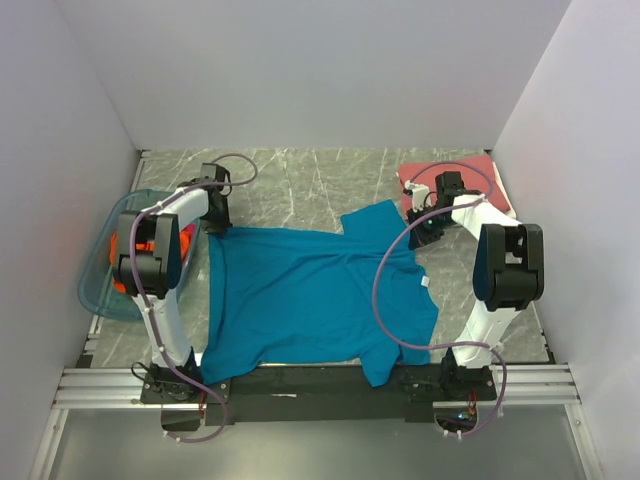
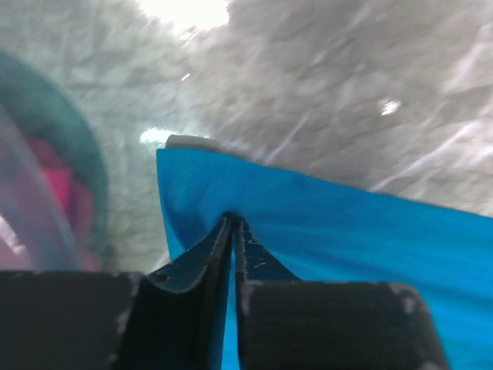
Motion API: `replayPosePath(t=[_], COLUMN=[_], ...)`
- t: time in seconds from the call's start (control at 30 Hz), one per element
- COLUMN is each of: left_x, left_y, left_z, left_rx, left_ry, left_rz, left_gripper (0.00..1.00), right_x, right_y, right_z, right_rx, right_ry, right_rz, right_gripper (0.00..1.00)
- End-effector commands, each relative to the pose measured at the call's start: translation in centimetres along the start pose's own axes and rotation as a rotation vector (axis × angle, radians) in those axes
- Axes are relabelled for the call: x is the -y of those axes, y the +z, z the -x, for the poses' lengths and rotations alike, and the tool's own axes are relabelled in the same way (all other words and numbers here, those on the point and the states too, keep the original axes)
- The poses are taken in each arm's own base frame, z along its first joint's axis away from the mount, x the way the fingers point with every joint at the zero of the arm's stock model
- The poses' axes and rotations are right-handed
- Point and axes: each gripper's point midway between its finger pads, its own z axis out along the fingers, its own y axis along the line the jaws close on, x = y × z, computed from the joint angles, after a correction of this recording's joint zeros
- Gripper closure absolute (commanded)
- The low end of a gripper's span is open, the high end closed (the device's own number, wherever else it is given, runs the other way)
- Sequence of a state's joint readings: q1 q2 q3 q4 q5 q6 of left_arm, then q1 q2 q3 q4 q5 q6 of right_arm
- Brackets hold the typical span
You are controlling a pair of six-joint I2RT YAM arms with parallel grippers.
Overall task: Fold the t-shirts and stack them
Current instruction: Flatten the tshirt out
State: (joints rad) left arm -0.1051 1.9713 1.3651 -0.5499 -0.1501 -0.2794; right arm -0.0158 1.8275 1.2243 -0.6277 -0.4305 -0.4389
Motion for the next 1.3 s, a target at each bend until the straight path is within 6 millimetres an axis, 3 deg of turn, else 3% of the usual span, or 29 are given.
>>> replayPosePath(t=[0.0, 0.13, 0.3, 0.57, 0.7, 0.83, 0.97, 1.0, 1.07, 1.1, 1.13, 1.27], left_x=[-2.0, -2.0, -1.9, -3.1, -1.6, 1.6, 4.8, 4.9, 4.6, 4.1, 4.2, 3.9], left_y=[-1.5, -2.2, -2.8, -4.4, -7.3, -11.8, -13.1, -12.5, -12.1, -11.1, -11.1, -9.8], left_z=[-0.2, 0.3, 1.0, 2.4, 4.8, 6.3, 2.5, 0.5, -1.4, -3.6, -4.5, -8.5], left_rx=[0.013, 0.037, 0.041, 0.105, 0.215, 0.286, 0.17, 0.116, 0.076, 0.022, 0.005, -0.065], left_ry=[-0.016, -0.023, -0.028, -0.046, -0.042, -0.018, 0.006, 0.004, -0.006, -0.013, -0.017, -0.008], left_rz=[0.066, 0.053, 0.04, 0.08, -0.032, -0.24, -0.442, -0.441, -0.415, -0.391, -0.388, -0.338], left_gripper=[0.85, 0.76, 0.74, 0.67, 0.66, 0.63, 0.65, 0.68, 0.72, 0.75, 0.82, 0.88], right_x=[0.7, 1.3, 2.4, 2.3, 2.1, 1.9, 1.8, 1.8, 1.8, 1.7, 1.7, 1.6], right_y=[-0.6, -0.6, -1.2, -1.1, -1.1, -1.0, -0.9, -0.9, -0.9, -0.8, -0.8, -0.7], right_z=[1.7, 1.6, 1.5, 1.2, 1.2, 1.1, 1.1, 1.1, 1.1, 1.0, 1.0, 1.0], right_rx=[0.047, 0.045, 0.057, 0.053, 0.054, 0.052, 0.053, 0.054, 0.054, 0.052, 0.052, 0.055], right_ry=[-0.015, -0.005, 0.01, 0.009, 0.011, 0.01, 0.01, 0.009, 0.01, 0.011, 0.013, 0.017], right_rz=[-0.022, -0.047, -0.078, -0.058, -0.045, -0.035, -0.029, -0.03, -0.026, -0.023, -0.024, -0.02], right_gripper=[1.0, 1.0, 1.0, 1.0, 1.0, 1.0, 1.0, 1.0, 1.0, 1.0, 1.0, 1.0])
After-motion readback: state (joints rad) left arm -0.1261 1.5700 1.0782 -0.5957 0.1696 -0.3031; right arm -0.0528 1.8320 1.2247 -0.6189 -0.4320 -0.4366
